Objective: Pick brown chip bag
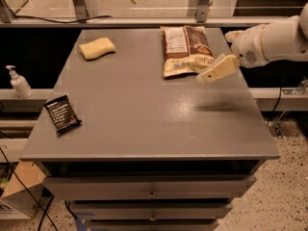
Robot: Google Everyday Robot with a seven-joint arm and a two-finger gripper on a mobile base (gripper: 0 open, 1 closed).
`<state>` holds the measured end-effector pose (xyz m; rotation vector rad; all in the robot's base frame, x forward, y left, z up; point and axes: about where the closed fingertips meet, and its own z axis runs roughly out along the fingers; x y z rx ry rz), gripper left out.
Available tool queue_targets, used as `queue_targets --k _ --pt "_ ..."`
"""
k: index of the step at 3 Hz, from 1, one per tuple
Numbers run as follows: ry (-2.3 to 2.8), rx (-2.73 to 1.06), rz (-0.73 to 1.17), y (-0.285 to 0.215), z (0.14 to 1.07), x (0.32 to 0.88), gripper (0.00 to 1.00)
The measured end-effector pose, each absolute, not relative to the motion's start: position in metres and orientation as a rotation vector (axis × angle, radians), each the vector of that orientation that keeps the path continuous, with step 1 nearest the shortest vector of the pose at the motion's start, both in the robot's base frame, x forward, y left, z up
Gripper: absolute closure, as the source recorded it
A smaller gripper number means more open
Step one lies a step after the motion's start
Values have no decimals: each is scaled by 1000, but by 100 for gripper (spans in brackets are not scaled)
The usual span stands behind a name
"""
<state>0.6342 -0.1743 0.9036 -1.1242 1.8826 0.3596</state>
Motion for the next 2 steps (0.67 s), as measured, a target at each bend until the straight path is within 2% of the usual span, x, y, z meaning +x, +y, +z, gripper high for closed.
queue_targets --k 2 --pt "1843 -938 432 -173 868 695 0"
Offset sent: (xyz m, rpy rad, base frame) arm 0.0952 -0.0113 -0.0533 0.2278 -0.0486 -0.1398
